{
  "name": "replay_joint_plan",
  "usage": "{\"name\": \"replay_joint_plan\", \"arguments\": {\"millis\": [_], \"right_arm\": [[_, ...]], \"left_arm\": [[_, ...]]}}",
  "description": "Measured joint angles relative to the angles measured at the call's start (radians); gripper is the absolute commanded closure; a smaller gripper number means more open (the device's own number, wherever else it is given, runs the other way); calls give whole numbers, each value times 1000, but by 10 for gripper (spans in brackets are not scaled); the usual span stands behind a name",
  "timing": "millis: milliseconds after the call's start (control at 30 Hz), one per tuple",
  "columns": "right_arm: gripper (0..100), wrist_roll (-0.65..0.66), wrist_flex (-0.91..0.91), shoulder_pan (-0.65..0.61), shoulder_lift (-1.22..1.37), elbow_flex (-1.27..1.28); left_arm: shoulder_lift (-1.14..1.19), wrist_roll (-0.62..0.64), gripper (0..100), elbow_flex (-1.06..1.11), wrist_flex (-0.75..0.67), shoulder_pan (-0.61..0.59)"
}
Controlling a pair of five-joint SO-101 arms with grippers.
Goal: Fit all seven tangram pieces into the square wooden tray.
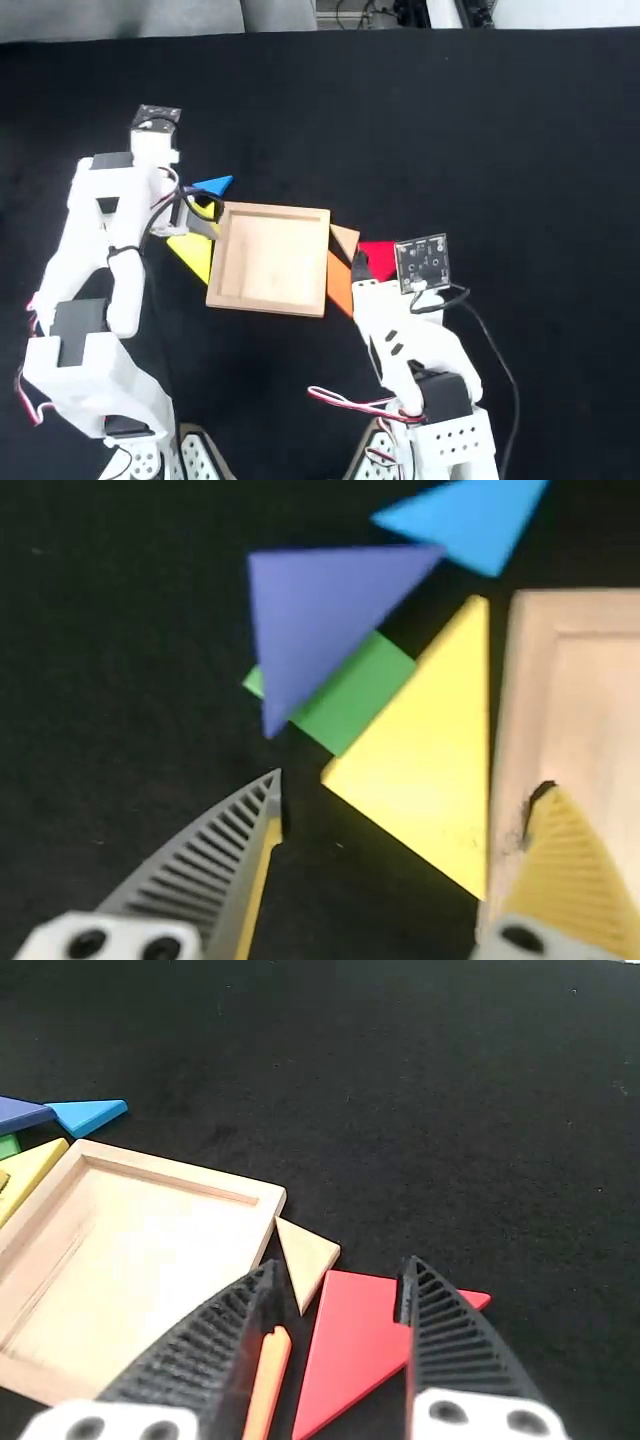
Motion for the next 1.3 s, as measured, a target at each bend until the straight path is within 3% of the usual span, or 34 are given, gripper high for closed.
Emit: {"name": "replay_joint_plan", "arguments": {"millis": [400,933,1300], "right_arm": [[804,0,0,0,0,0],[803,0,0,0,0,0],[803,0,0,0,0,0]], "left_arm": [[5,-6,632,0,-15,-21],[176,-5,632,-34,-81,-20],[180,-147,632,-34,-80,-20]]}}
